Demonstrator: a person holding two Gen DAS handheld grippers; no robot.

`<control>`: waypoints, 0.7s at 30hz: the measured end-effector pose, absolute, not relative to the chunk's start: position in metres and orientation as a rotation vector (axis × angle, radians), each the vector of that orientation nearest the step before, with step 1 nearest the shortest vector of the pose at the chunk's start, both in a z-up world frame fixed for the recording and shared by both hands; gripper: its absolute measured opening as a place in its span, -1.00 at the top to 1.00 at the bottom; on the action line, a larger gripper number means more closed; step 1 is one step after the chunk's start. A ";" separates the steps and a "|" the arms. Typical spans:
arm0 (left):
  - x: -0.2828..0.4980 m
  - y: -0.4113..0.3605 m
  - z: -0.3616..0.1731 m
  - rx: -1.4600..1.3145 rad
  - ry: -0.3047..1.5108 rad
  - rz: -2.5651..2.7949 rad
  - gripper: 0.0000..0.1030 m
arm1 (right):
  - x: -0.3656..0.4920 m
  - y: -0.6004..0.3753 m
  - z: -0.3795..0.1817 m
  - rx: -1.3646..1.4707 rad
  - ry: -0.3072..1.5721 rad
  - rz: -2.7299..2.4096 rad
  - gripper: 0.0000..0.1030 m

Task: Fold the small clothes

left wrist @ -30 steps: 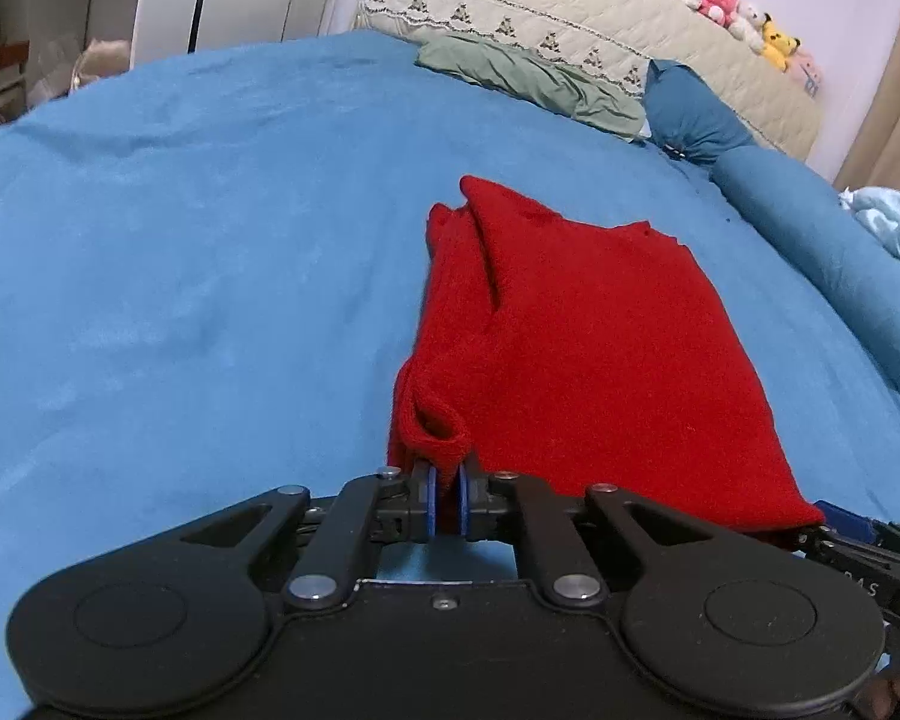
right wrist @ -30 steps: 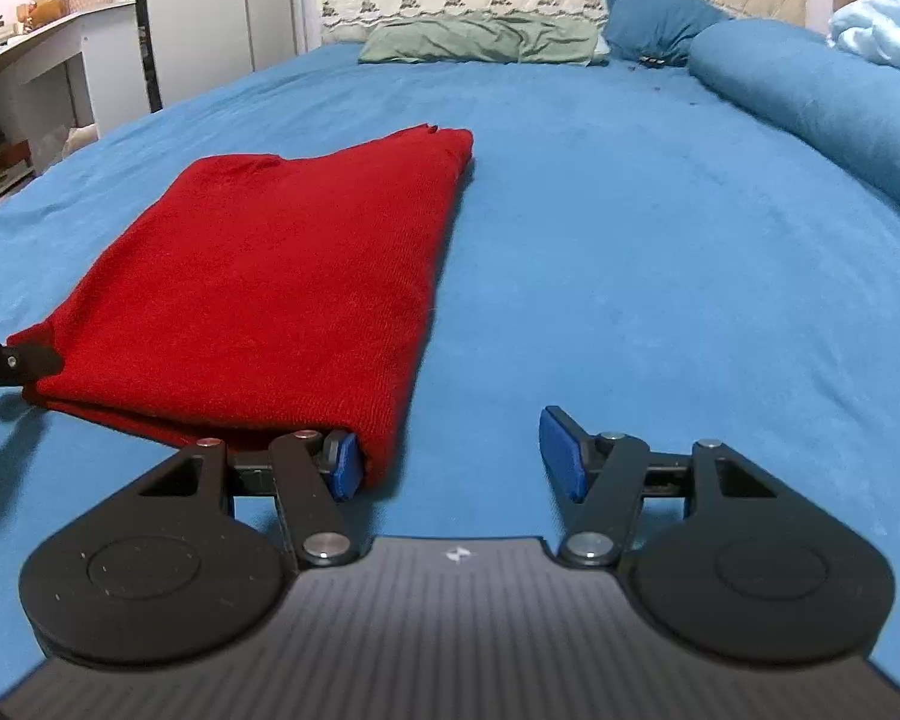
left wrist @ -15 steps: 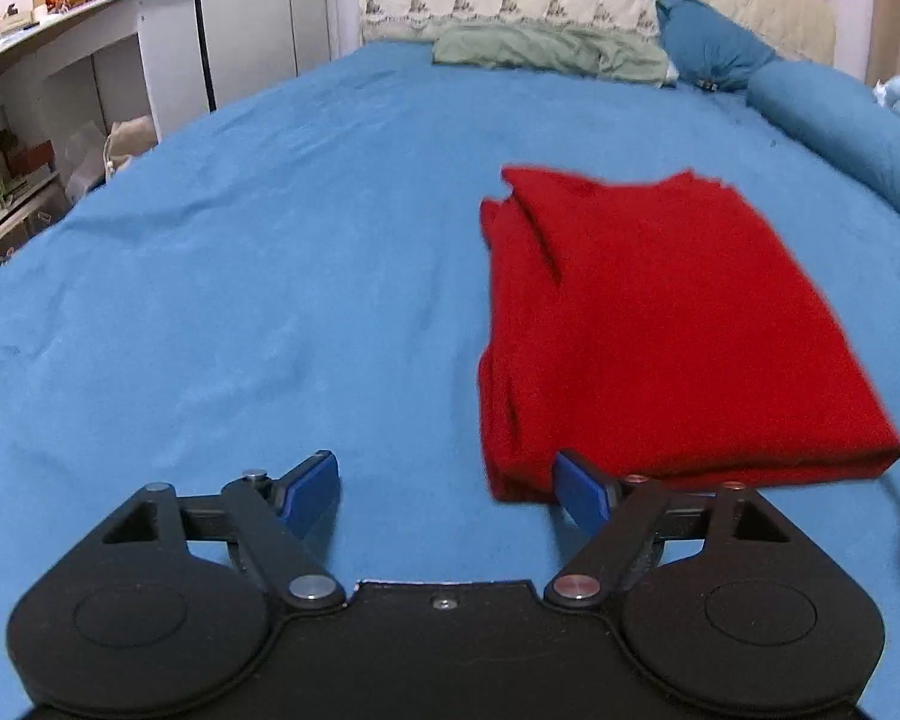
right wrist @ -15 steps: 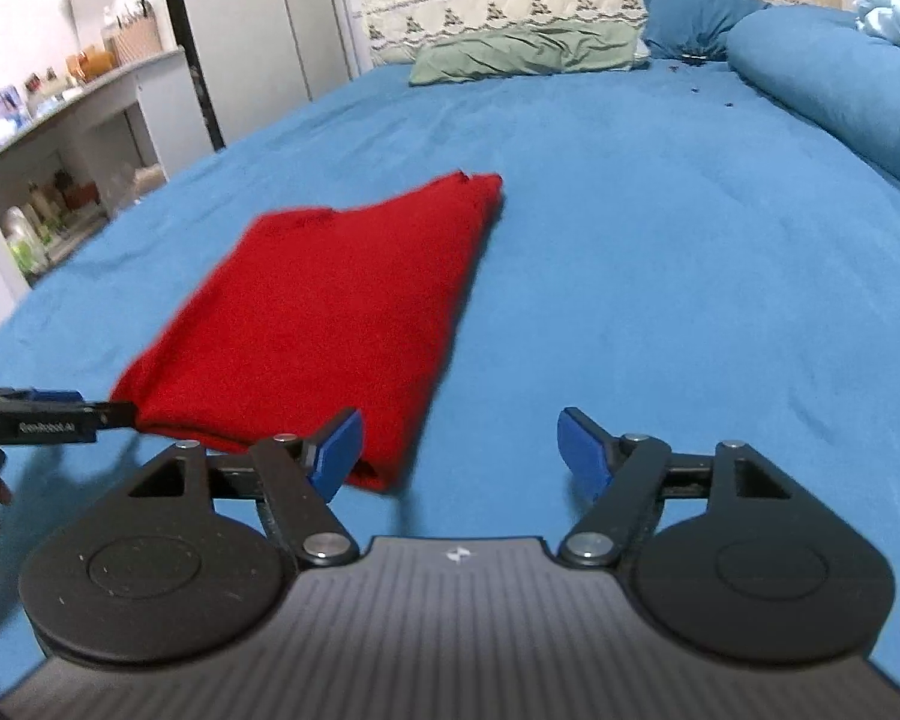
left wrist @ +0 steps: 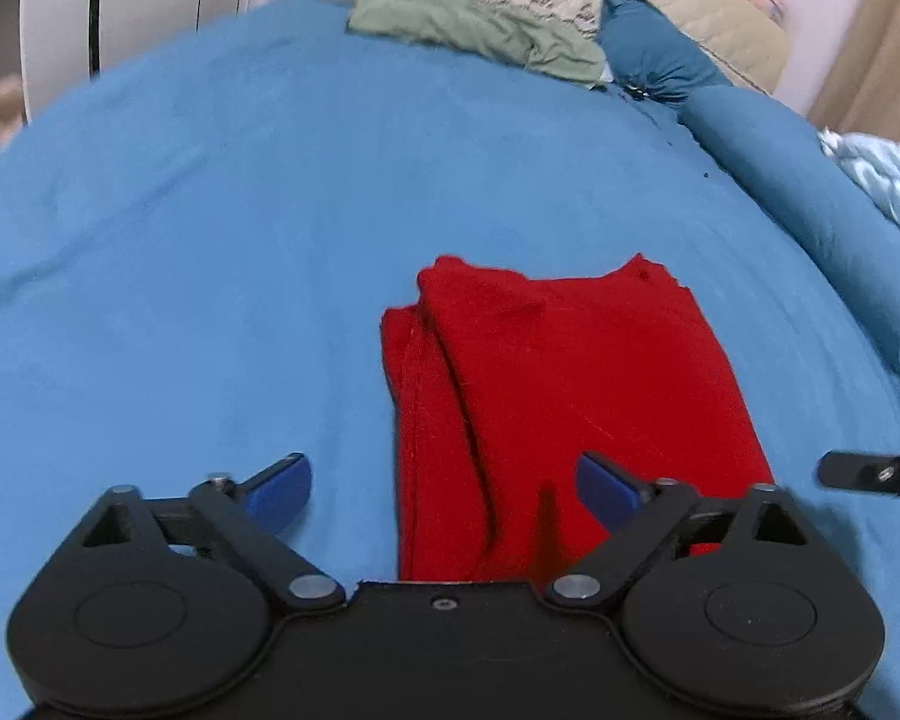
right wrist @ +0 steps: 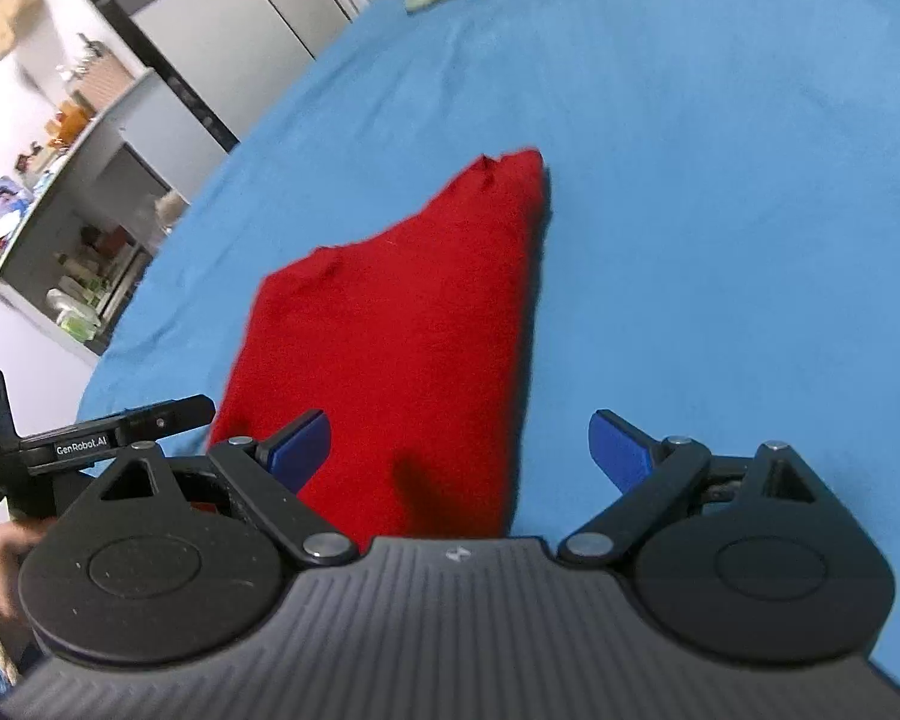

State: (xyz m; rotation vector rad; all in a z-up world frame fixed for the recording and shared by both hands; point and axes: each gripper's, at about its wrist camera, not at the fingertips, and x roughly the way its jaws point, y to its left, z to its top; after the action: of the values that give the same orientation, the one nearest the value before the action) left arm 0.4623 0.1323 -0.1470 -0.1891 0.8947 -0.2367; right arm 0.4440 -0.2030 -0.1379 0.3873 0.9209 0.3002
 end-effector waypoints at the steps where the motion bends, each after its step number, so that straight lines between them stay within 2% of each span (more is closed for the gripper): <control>1: 0.465 0.133 -0.151 -0.211 0.905 -0.247 -0.80 | 0.452 -0.202 -0.145 0.399 0.934 0.295 -1.00; 3: 0.473 0.133 -0.164 -0.247 0.940 -0.277 -0.76 | 0.460 -0.199 -0.159 0.406 0.947 0.287 -0.99; 4: 0.475 0.134 -0.166 -0.255 0.956 -0.284 -0.66 | 0.463 -0.195 -0.164 0.391 0.949 0.293 -0.95; 6: 0.479 0.133 -0.170 -0.271 0.964 -0.285 -0.64 | 0.468 -0.187 -0.173 0.359 0.955 0.309 -0.74; 7: 0.479 0.132 -0.169 -0.274 0.961 -0.286 -0.54 | 0.470 -0.184 -0.177 0.361 0.953 0.315 -0.68; 8: 0.479 0.130 -0.169 -0.277 0.960 -0.295 -0.16 | 0.471 -0.181 -0.180 0.372 0.949 0.325 -0.35; 9: 0.479 0.130 -0.168 -0.294 0.964 -0.325 0.08 | 0.473 -0.178 -0.180 0.386 0.949 0.342 0.01; 11: 0.479 0.126 -0.162 -0.307 0.963 -0.334 0.40 | 0.472 -0.170 -0.174 0.342 0.920 0.336 0.18; 14: 0.471 0.119 -0.147 -0.280 0.946 -0.334 0.49 | 0.462 -0.162 -0.155 0.275 0.865 0.340 0.26; 21: 0.408 0.081 -0.087 -0.298 0.853 -0.459 0.51 | 0.402 -0.195 -0.089 0.226 0.785 0.406 0.27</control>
State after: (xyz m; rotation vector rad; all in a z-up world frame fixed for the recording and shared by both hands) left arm 0.4080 0.0814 -0.0874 -0.2984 0.8529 -0.4591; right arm 0.4016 -0.1947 -0.0892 0.2258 0.7853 0.4064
